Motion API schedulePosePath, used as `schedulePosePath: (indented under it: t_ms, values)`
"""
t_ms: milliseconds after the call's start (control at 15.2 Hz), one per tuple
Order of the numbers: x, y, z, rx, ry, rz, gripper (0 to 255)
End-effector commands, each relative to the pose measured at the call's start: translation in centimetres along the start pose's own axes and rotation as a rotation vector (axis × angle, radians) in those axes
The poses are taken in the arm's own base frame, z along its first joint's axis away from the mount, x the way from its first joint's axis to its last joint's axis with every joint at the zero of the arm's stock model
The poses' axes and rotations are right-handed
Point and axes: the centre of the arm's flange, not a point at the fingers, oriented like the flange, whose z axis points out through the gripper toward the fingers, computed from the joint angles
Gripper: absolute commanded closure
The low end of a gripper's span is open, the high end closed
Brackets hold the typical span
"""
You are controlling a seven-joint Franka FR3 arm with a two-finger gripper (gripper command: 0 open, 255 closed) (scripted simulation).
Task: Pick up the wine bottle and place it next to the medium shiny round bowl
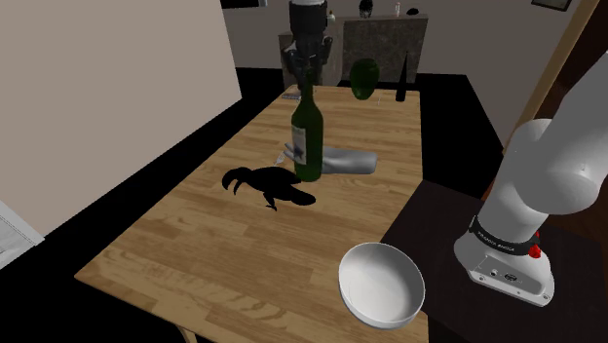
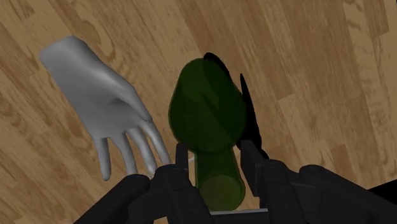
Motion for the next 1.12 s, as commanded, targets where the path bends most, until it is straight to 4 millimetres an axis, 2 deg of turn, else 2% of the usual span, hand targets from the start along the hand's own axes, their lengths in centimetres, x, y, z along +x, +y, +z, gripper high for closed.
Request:
schedulePosePath:
  t_ms: [0, 990, 1056]
  values:
    - [-0.9, -2.2, -0.4, 0.000, 0.001, 0.002, 255]
    - [-9.2, -20.1, -2.3, 0.000, 0.001, 0.002, 255]
    - [-9.3, -20.1, -1.8, 0.000, 0.001, 0.002, 255]
